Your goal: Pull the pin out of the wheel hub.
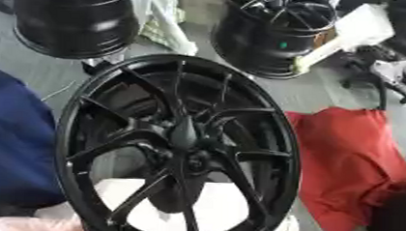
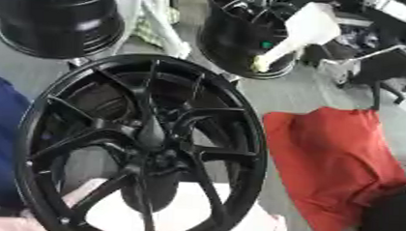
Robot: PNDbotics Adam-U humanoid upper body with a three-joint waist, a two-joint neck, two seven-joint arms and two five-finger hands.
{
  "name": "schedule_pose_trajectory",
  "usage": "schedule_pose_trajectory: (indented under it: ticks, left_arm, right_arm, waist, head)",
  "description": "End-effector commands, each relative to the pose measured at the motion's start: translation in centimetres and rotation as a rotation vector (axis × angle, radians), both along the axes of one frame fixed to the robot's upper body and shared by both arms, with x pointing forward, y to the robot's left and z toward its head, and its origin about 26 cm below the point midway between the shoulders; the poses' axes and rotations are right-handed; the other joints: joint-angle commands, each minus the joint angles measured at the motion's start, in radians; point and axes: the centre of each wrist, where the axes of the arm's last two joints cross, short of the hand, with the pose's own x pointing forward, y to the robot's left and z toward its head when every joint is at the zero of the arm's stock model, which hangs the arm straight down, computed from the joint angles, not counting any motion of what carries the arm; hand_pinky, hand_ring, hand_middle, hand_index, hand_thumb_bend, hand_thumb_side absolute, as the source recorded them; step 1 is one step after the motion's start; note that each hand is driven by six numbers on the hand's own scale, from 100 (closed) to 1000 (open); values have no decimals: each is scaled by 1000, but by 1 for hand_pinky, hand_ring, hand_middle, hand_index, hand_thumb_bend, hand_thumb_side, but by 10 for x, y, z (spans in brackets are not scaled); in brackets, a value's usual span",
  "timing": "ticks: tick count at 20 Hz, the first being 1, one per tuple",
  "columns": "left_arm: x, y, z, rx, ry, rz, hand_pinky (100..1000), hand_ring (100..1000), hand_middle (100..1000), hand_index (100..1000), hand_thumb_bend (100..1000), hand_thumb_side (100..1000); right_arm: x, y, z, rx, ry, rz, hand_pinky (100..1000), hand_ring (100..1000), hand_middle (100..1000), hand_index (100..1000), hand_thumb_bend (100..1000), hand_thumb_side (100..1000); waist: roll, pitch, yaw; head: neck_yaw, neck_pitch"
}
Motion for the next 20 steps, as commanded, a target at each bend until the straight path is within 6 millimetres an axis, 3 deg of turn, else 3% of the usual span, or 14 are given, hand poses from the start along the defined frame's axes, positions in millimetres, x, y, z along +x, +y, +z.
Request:
schedule_pose_trajectory:
  ticks: [1,5,6,7,8,9,10,11,12,13,14,18,20]
  left_arm:
    - [-4,9,7,33,-16,39,665,523,471,697,664,403]
    - [-9,16,8,46,-15,83,666,524,471,697,666,405]
    - [-9,16,8,48,-16,85,666,524,471,697,666,405]
    - [-7,14,9,49,-16,69,666,524,471,697,667,405]
    - [-6,11,9,50,-13,54,666,524,472,698,670,406]
    - [-5,10,9,51,-10,45,666,524,472,698,670,406]
    - [-5,10,8,50,-3,44,668,528,478,704,675,410]
    - [-5,10,7,51,2,45,669,529,478,704,677,412]
    - [-6,10,6,53,6,47,670,532,481,706,683,414]
    - [-5,10,6,57,7,49,671,533,483,706,685,416]
    - [-5,10,7,63,7,50,673,538,486,708,689,419]
    - [-5,10,9,80,7,46,675,544,491,711,694,422]
    - [-5,9,10,85,6,44,675,543,491,709,691,412]
  right_arm:
    - [-8,-21,1,20,-59,-109,800,694,373,522,100,100]
    - [-30,-52,-26,74,-69,-296,795,707,380,534,100,100]
    - [-52,-58,-54,109,-56,-357,787,707,381,540,100,100]
    - [-95,-64,-94,148,-50,-442,780,714,392,559,100,100]
    - [-139,-67,-126,172,-67,-538,789,800,602,749,100,100]
    - [-169,-65,-147,173,-83,-612,789,800,602,749,100,100]
    - [-189,-60,-164,178,-90,-685,807,887,863,883,100,144]
    - [-199,-53,-179,188,-87,-741,811,898,886,892,100,197]
    - [-204,-47,-190,183,-84,-785,815,922,935,914,100,437]
    - [-206,-41,-200,182,-79,-819,811,925,946,919,100,524]
    - [-205,-35,-208,186,-77,-846,794,918,951,923,100,695]
    - [-197,-22,-223,239,-126,-890,767,907,952,921,100,810]
    - [-193,-19,-226,267,-160,-890,762,901,946,918,100,802]
  waist:
    - [19,-30,-28]
    - [48,-62,-87]
    - [50,-66,-82]
    - [51,-69,-57]
    - [51,-71,-36]
    - [51,-73,-22]
    - [52,-77,-16]
    - [53,-80,-14]
    - [54,-83,-13]
    - [56,-85,-12]
    - [58,-87,-11]
    - [63,-89,-9]
    - [64,-85,-10]
  head:
    - [78,27]
    - [164,43]
    - [159,42]
    - [135,44]
    - [115,47]
    - [103,48]
    - [98,51]
    - [96,53]
    - [92,57]
    - [87,62]
    - [81,65]
    - [63,73]
    - [57,70]
